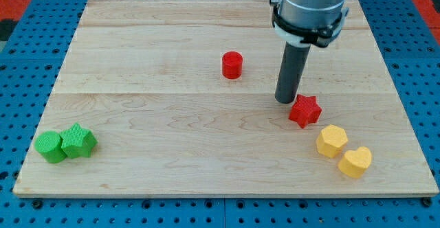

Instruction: Separate the red star from the red circle

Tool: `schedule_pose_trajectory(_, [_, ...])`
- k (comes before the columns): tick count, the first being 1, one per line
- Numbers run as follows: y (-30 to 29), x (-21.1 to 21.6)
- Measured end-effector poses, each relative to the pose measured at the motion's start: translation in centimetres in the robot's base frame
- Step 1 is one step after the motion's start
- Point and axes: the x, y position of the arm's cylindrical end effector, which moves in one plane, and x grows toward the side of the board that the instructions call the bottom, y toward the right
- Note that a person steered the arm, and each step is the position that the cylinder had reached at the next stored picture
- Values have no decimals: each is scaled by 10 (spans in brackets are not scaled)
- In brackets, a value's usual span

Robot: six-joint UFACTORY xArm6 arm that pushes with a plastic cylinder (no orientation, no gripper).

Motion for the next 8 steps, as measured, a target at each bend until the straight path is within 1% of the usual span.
schedule_pose_trajectory(1, [7,4])
schedule_pose_trajectory(2, [24,47])
schedule_pose_trajectory(3, [-44,22])
schedule_pose_trajectory(4, [-153,21])
schedule_pose_trajectory(5, [-198,-36])
schedule_pose_trajectory(6, [-165,-89])
schedule_pose_trajectory(7, [-89,-80])
schedule_pose_trajectory(8, [-88,-22])
